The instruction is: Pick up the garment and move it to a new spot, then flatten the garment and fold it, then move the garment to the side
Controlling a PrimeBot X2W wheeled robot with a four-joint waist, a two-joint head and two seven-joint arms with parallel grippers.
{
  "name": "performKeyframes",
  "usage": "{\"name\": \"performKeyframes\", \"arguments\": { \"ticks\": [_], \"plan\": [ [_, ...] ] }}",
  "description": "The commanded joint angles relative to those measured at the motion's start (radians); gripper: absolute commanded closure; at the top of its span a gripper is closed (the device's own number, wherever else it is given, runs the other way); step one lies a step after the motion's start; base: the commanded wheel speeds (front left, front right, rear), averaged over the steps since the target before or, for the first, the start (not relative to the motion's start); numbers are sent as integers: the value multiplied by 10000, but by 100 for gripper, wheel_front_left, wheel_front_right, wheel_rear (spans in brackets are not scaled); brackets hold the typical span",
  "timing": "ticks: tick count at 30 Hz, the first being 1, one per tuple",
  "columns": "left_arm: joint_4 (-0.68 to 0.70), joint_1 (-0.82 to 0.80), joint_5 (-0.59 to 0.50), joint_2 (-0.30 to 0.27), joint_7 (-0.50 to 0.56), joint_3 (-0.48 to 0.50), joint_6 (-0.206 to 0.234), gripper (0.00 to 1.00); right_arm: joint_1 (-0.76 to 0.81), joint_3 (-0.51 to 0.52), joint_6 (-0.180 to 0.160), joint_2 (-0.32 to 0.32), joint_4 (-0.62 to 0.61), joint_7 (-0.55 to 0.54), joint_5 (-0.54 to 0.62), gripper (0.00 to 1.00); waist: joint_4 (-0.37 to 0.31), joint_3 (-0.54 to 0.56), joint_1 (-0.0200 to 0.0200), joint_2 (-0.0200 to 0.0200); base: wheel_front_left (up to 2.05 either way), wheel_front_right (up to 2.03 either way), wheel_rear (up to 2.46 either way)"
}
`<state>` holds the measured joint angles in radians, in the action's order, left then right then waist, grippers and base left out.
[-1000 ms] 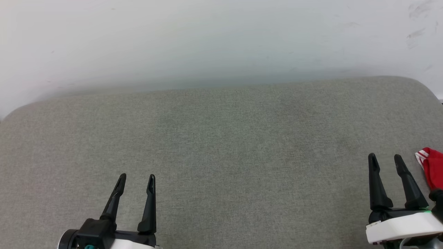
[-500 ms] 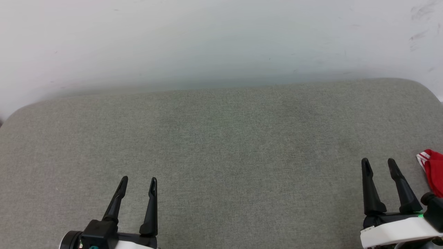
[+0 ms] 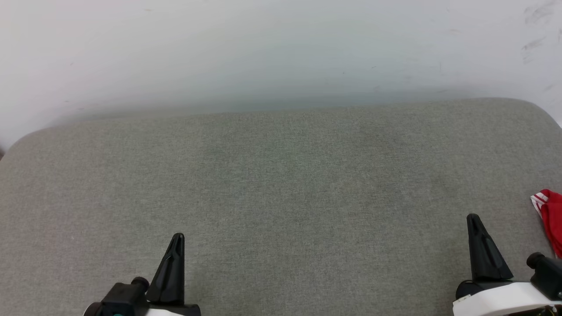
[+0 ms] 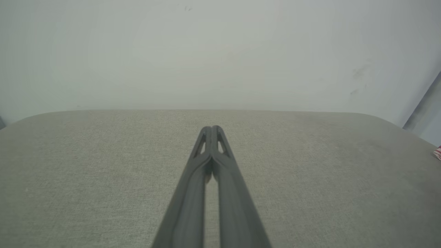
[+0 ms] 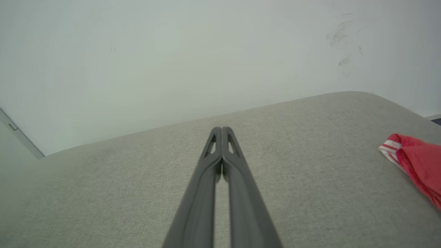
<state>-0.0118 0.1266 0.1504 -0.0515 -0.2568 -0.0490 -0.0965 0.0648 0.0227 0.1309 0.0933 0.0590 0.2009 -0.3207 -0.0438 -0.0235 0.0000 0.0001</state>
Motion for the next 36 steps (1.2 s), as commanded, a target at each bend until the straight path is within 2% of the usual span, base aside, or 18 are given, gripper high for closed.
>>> {"name": "performKeyframes", "arguments": {
  "ticks": [1,19,36],
  "plan": [
    [111,-91,622,-26,84,30,15,100,-142,32,0,6,-87,-91,-516,100,8,4,0,-1,0,0,0],
    [-536,-691,4151,-218,761,172,-88,100,-553,166,-1,-32,374,-754,-3520,100,72,35,0,-1,0,0,0],
    [-936,-1091,6665,-294,1287,329,-153,100,-841,282,-1,-86,701,-1254,-5692,100,129,61,0,-1,0,0,0]
  ]
}}
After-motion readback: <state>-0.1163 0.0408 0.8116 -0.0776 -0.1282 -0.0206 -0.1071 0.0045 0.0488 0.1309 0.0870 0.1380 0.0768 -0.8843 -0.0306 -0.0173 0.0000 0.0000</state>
